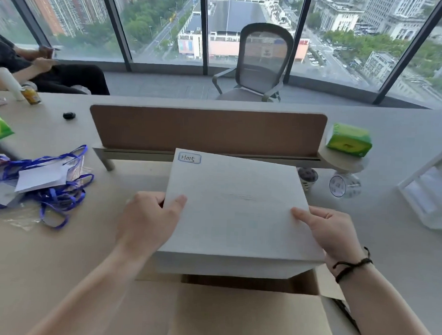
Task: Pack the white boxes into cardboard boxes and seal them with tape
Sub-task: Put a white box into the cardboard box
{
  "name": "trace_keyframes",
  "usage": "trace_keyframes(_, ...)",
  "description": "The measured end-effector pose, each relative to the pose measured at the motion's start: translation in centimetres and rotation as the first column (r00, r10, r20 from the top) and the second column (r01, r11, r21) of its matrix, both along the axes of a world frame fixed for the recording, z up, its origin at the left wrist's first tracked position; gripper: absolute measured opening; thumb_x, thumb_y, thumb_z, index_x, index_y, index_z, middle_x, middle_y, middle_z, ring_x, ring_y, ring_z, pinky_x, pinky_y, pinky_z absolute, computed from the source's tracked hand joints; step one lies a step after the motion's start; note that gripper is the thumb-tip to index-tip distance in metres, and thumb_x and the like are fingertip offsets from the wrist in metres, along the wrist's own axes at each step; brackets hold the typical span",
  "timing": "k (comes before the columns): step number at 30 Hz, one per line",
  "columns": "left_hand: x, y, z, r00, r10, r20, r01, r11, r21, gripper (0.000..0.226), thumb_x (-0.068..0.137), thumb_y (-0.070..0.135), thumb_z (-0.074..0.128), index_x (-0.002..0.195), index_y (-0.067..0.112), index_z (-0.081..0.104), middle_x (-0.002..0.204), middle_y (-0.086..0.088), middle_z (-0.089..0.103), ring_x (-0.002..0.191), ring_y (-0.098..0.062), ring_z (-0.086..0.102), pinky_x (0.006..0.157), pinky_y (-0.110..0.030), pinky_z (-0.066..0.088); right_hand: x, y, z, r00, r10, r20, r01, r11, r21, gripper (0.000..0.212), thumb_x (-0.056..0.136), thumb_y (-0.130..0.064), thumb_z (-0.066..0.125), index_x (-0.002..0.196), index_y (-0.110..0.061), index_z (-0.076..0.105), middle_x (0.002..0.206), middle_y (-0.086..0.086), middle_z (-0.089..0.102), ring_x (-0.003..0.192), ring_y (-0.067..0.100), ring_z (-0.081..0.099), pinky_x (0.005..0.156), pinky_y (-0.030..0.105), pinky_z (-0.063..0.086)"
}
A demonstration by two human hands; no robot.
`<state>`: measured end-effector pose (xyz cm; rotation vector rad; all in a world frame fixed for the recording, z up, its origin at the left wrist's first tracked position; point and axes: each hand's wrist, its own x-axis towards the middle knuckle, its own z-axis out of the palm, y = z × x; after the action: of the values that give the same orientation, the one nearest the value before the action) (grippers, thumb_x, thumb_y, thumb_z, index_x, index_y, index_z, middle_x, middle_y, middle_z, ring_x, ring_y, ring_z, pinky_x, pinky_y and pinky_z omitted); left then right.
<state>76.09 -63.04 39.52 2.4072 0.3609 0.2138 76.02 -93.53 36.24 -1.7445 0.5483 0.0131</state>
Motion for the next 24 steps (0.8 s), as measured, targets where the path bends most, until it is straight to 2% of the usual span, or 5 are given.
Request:
trace_keyframes(8, -1.7, -4.7, -4.7, 0.995, 0.053, -0.088, -0.072, 0.971, -0.228, 0.056, 0.073, 0.056, 0.059, 0.067, 0.0, 0.066, 0.052, 0.0, 0.055, 0.052, -0.017, 0.046, 0.053, -0.029, 0.033, -0.6, -5.4, -1.8, 0.999, 0.044, 0.016, -0.041, 0.985, -0.165, 0.009, 0.069, -0.046, 0.079, 0.077, -0.043, 0.079, 0.077, -0.008, 0.077, 0.082, 0.024, 0.075, 0.084, 0.051, 0.059)
trace_keyframes(12, -1.8, -4.3, -6.2, 0.986, 0.083, -0.142, -0.124, 0.942, -0.312, 0.052, 0.076, 0.05, 0.066, 0.074, -0.002, 0.071, 0.073, -0.013, 0.073, 0.056, -0.018, 0.056, 0.057, -0.031, 0.045, -1.2, -4.8, -2.7, 0.997, 0.067, 0.038, -0.055, 0.966, -0.251, 0.004, 0.078, -0.036, 0.08, 0.075, -0.037, 0.077, 0.071, -0.002, 0.075, 0.078, 0.027, 0.073, 0.074, 0.044, 0.06)
trace_keyframes(15, -1.7, -3.9, -6.8, 0.983, 0.097, -0.155, -0.144, 0.933, -0.33, 0.057, 0.069, 0.055, 0.064, 0.077, -0.001, 0.071, 0.08, -0.015, 0.074, 0.06, -0.02, 0.059, 0.068, -0.046, 0.059, -1.6, -4.1, -3.3, 0.997, 0.062, 0.04, -0.045, 0.943, -0.329, 0.012, 0.08, -0.036, 0.079, 0.072, -0.027, 0.077, 0.068, -0.002, 0.073, 0.075, 0.026, 0.071, 0.068, 0.039, 0.056)
trace_keyframes(21, -1.8, -2.6, -8.8, 0.971, 0.034, -0.235, -0.111, 0.94, -0.322, 0.063, 0.065, 0.067, 0.059, 0.077, 0.006, 0.072, 0.076, -0.01, 0.075, 0.076, -0.036, 0.072, 0.073, -0.053, 0.059, -2.0, -3.8, -4.9, 0.995, 0.05, -0.086, -0.076, 0.943, -0.325, 0.016, 0.082, -0.039, 0.076, 0.073, -0.026, 0.077, 0.069, -0.001, 0.072, 0.075, 0.025, 0.068, 0.065, 0.033, 0.05)
trace_keyframes(24, -1.3, -2.8, -10.2, 0.958, 0.009, -0.288, -0.103, 0.945, -0.312, 0.063, 0.066, 0.068, 0.058, 0.076, 0.008, 0.072, 0.074, -0.007, 0.075, 0.074, -0.033, 0.072, 0.067, -0.043, 0.058, -1.9, -3.9, -6.5, 0.99, 0.035, -0.139, -0.068, 0.97, -0.234, 0.013, 0.082, -0.031, 0.078, 0.069, -0.028, 0.077, 0.068, -0.001, 0.073, 0.072, 0.025, 0.068, 0.066, 0.032, 0.052)
